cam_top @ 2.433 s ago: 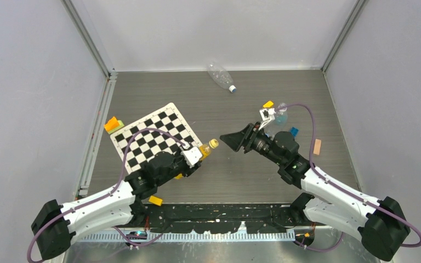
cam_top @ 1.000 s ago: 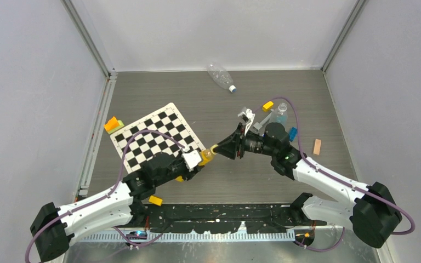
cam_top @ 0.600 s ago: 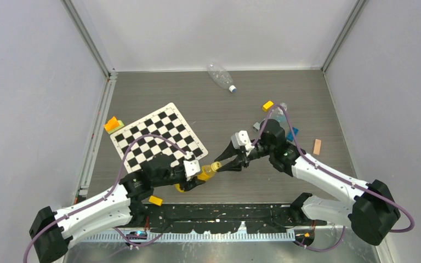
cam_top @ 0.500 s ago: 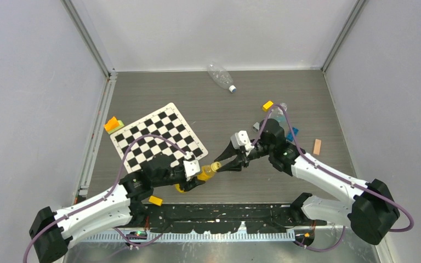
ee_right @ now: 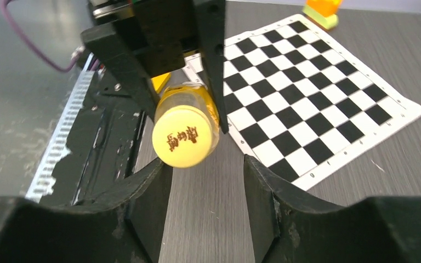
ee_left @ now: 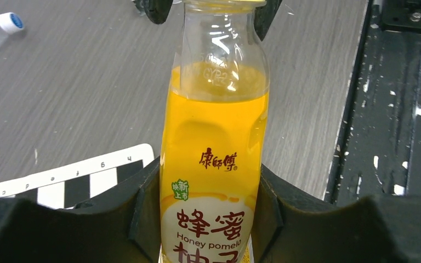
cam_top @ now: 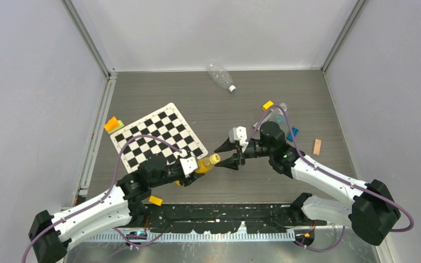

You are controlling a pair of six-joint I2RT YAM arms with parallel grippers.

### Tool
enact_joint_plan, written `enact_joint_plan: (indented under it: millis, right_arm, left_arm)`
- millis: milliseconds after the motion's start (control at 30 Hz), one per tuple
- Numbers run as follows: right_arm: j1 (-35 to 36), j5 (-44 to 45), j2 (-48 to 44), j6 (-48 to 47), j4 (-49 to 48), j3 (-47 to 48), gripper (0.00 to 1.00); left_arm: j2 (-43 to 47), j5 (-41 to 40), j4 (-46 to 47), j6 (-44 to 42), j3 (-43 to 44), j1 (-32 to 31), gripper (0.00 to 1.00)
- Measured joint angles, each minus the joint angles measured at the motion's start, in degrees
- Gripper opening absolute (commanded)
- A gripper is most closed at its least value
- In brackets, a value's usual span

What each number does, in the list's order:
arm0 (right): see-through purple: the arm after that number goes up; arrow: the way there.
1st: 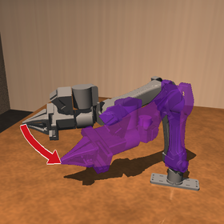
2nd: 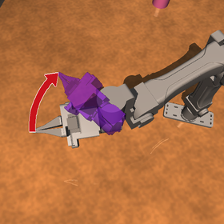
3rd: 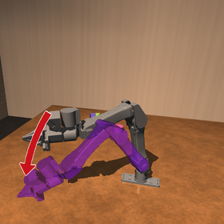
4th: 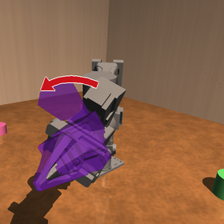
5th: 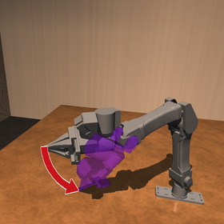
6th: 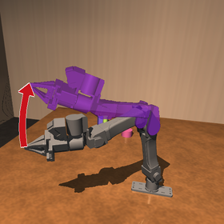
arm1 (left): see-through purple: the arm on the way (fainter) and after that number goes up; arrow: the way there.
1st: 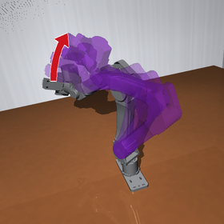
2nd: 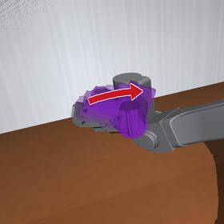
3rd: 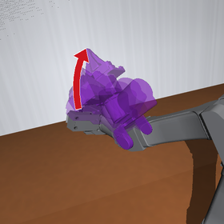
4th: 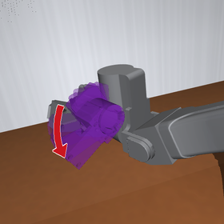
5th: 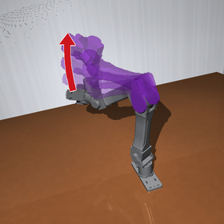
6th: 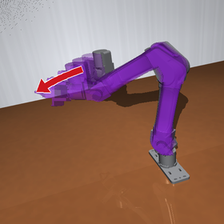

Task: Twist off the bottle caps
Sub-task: Unscrew the bottle cap from the plastic bottle.

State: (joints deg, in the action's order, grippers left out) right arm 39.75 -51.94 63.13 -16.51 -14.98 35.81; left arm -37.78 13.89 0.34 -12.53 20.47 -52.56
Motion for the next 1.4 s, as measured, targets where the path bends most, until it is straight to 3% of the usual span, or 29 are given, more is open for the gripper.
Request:
enact_joint_plan:
  millis: [133,467,800,1400]
  right_arm:
    - [0.0,6.4,-1.7,6.67,-3.76,-1.88,0.61]
    - [-0.09,17.07,-2.19,33.97,-17.07,-7.3,0.62]
    - [0.37,30.29,-1.97,58.47,-18.49,-6.47,0.61]
    - [2.29,34.62,3.67,63.01,-2.47,1.86,0.59]
  left_arm:
    - [-0.15,-2.84,1.31,-0.07,0.02,0.0,0.0]
    - [-2.27,-15.45,3.32,0.02,0.09,-0.48,0.0]
    - [-7.52,-21.68,3.8,0.17,0.11,-0.59,0.0]
    - [-8.48,-24.0,5.03,0.31,0.96,-0.96,0.0]
